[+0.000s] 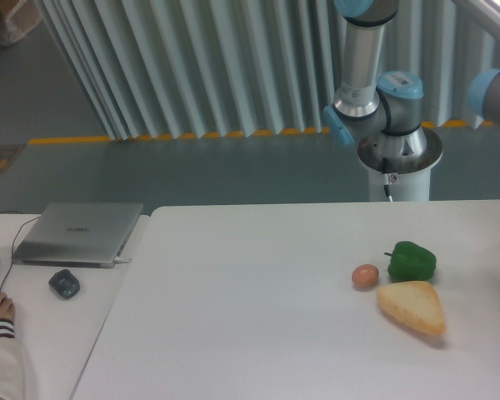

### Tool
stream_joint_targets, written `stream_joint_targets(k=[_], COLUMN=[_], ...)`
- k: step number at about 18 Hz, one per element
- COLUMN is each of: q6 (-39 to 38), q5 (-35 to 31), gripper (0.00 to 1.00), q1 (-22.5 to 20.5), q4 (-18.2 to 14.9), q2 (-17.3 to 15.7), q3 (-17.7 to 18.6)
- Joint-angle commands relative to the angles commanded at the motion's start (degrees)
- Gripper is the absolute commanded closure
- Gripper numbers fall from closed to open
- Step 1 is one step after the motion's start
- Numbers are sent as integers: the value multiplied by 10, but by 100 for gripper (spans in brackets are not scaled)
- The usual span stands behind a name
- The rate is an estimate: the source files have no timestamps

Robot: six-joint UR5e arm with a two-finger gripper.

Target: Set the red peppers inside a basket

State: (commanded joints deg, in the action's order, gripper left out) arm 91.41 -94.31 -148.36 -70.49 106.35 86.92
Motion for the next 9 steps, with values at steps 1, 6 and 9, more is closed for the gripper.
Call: stream_joint_targets(k=[1, 6, 9], q6=[0, -4, -10], q5=[-1, -2, -2], gripper=[0, 0, 0], q1=[1, 5, 10], q4=[-1, -8, -8], q2=[0, 0, -1], q3=[0, 3, 4])
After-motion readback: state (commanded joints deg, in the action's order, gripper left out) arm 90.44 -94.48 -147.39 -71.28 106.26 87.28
